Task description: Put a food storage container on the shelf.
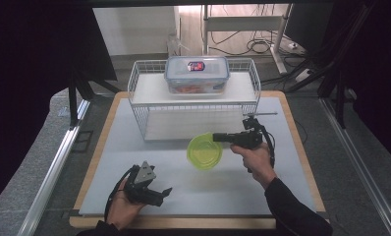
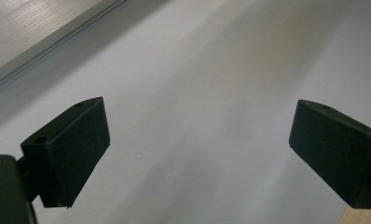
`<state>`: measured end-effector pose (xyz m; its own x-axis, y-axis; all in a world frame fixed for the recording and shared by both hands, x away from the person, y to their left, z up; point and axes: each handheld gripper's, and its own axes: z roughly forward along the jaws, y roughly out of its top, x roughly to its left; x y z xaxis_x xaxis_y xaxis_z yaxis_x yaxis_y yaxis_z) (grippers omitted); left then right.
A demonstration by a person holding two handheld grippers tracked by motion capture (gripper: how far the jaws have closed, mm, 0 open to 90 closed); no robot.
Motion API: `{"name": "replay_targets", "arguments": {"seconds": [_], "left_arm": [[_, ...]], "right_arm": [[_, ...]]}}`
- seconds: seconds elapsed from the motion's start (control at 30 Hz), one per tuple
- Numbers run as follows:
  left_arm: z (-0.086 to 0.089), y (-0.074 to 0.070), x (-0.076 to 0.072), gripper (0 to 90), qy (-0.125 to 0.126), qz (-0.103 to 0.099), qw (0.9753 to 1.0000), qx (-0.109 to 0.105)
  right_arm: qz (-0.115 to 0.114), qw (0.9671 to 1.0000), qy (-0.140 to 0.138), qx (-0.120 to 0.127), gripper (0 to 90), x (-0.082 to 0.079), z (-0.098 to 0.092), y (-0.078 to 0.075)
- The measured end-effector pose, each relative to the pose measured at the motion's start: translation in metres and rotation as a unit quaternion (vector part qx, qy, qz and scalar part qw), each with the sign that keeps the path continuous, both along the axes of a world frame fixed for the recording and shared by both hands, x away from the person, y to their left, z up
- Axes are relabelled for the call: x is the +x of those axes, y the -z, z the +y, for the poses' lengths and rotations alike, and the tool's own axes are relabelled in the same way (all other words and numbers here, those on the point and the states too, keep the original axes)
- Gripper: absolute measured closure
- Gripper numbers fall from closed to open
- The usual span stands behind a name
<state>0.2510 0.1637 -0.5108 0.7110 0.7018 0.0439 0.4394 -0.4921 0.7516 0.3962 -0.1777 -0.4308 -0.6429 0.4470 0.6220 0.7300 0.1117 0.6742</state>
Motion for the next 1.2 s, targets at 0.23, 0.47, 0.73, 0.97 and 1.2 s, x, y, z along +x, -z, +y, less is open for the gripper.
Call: {"name": "replay_targets", "arguments": {"seconds": [0.23,0.47,0.73,0.97,1.2], "left_arm": [[0.0,0.0,0.0,5.1,-0.003,0.0,1.0,0.001],[0.0,-0.001,0.0,5.1,-0.001,-0.002,1.0,0.003],[0.0,0.0,-0.001,5.2,-0.001,-0.008,1.0,0.006],[0.0,-0.002,-0.002,4.4,0.01,-0.011,0.9999,-0.005],[0.0,-0.002,-0.002,4.5,0.008,-0.012,0.9999,-0.001]], "right_arm": [[-0.016,0.9998,-0.001,0.014,84.2,0.003,0.001,-0.025],[-0.019,0.9994,-0.001,0.029,84.2,0.007,0.001,-0.045],[-0.021,0.9984,0.001,0.053,84.2,0.015,-0.002,-0.068],[-0.031,0.9974,0.002,0.064,84.2,0.019,-0.003,-0.091],[-0.04,0.9968,0.007,0.069,84.2,0.025,-0.003,-0.112]]}}
